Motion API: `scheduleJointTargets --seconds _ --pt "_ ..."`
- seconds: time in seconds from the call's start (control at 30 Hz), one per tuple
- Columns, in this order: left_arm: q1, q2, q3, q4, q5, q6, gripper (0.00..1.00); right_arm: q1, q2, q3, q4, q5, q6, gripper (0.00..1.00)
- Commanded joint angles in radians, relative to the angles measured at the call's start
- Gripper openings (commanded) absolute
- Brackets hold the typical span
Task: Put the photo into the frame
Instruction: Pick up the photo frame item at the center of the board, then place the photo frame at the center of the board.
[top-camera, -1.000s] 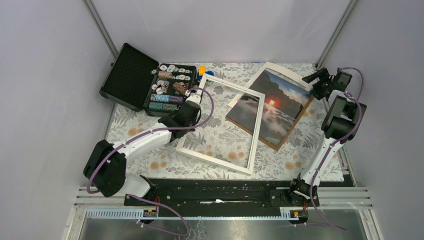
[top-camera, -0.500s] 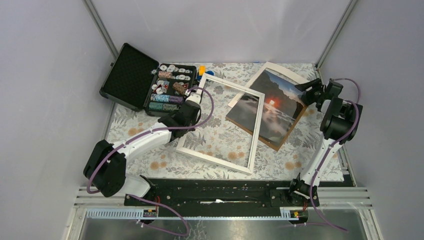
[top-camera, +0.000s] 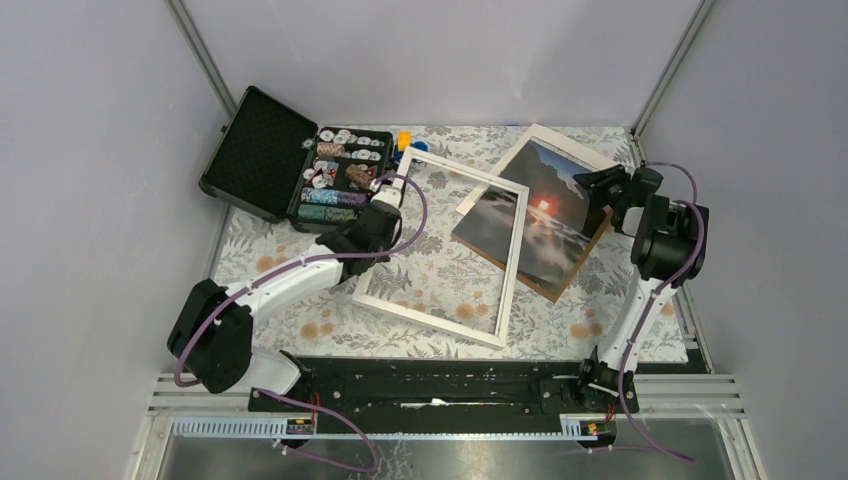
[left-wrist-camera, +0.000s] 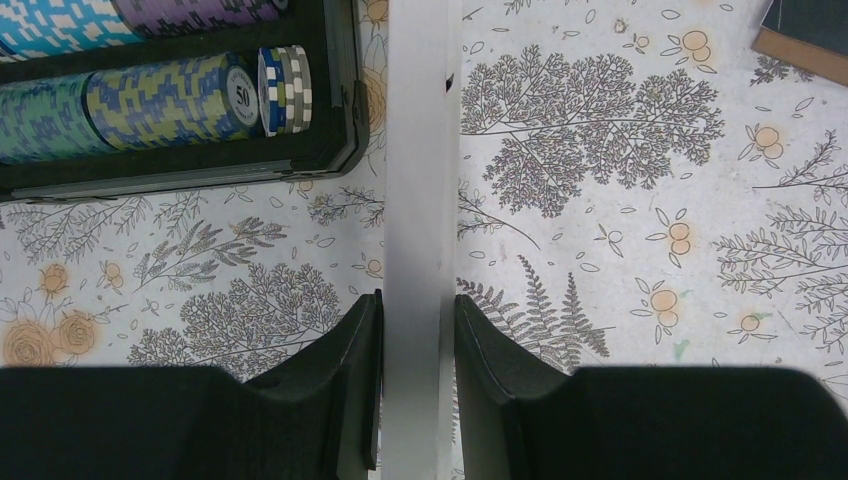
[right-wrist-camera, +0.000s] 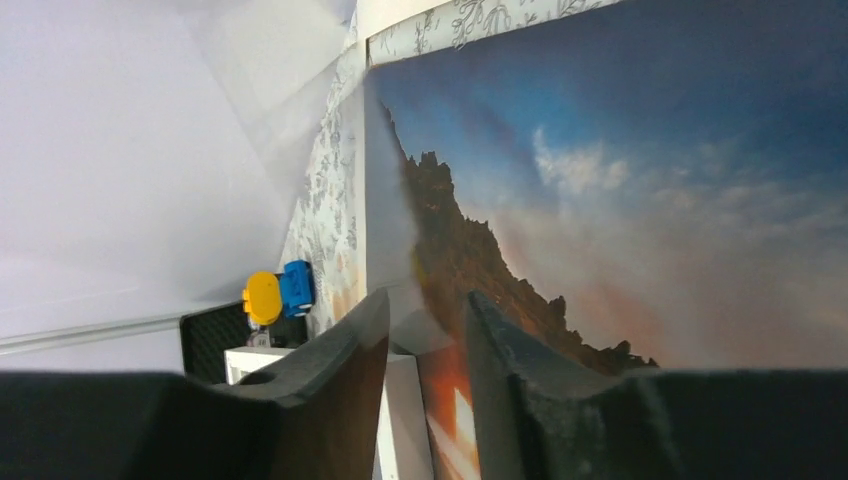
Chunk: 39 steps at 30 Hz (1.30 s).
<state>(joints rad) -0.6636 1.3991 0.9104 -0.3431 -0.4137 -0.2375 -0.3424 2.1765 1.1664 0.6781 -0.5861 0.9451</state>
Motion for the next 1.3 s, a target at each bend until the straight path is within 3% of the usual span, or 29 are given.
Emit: scheduleJointTargets --seconds 0.0,0.1,0.13,0.37,0.6,0.8,0.9,0.93,1.07,1.13,1.17,1.27 --pt "-0.001 0.011 0.058 0.068 0.011 -0.019 0.0 0.037 -0.114 -0.012 0.023 0.073 -0.015 0.33" --pt "0.0 0.018 0.056 0.068 0.038 -0.036 0.0 0.037 -0.186 0.058 -0.222 0.135 -0.135 0.04" --pt "-0.001 0.018 0.057 0.068 0.047 -0.043 0.0 0.037 -0.212 0.083 -0.297 0.15 -0.176 0.0" --pt "0.001 -0.013 0.056 0.034 0.033 -0.161 0.0 0.037 -0.404 0.342 -0.921 0.387 -0.442 0.0" --pt "0.001 0.046 0.03 0.136 0.122 -0.298 0.0 0.064 -0.598 0.635 -1.279 0.494 -0.55 0.0" --pt "0.002 0.222 0.078 0.229 0.267 -0.352 0.0 0.254 -0.707 0.695 -1.304 0.11 -0.434 0.0" --pt "0.001 0.232 0.046 0.249 0.3 -0.343 0.0 0.324 -0.739 0.666 -1.272 -0.06 -0.36 0.0" --pt "0.001 0.22 0.032 0.253 0.314 -0.334 0.05 0.328 -0.753 0.644 -1.245 -0.138 -0.33 0.0" --pt "0.013 0.062 0.001 0.122 0.31 -0.369 0.67 0.331 -0.845 0.526 -1.137 -0.255 -0.23 0.0" --pt "0.055 -0.117 -0.035 0.068 0.329 -0.39 0.91 0.333 -0.893 0.433 -1.051 -0.306 -0.161 0.0" --pt "0.078 -0.226 -0.059 0.051 0.334 -0.389 0.98 0.337 -0.918 0.365 -0.964 -0.336 -0.087 0.0" --pt "0.206 -0.564 -0.141 0.058 0.45 -0.36 0.99 0.391 -0.964 0.148 -0.626 -0.432 0.154 0.0"
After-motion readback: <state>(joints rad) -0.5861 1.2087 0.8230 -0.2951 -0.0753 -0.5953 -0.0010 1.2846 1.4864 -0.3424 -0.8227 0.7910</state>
